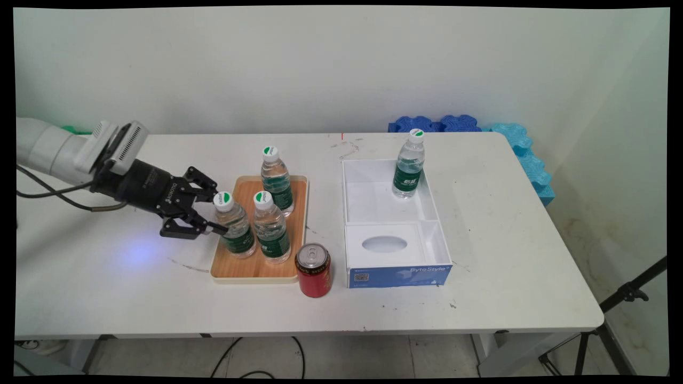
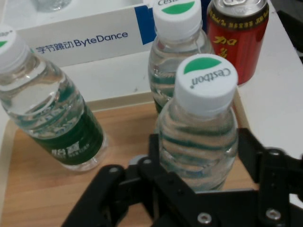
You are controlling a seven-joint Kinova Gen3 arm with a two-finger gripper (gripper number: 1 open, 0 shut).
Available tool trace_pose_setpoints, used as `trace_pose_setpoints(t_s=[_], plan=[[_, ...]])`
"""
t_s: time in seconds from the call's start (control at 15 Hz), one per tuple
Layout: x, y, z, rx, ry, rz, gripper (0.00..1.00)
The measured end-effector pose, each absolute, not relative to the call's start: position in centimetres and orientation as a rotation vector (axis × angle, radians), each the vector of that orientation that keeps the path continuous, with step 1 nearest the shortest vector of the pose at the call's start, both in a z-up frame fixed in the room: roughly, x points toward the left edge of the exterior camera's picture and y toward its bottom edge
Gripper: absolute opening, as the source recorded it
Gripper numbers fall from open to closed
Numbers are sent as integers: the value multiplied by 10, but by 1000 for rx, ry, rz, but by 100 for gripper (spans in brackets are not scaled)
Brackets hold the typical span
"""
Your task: Place the picked object on the tray
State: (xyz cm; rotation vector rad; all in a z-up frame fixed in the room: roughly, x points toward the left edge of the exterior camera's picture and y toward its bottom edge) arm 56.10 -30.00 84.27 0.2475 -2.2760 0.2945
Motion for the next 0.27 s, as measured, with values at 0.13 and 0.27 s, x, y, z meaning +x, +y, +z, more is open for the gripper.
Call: trace_pose_setpoints(t_s=[0.13,0.27], plan=[[559,-301,840,245,-2276,297,100],[558,-302,839,242,-2279,300,100]])
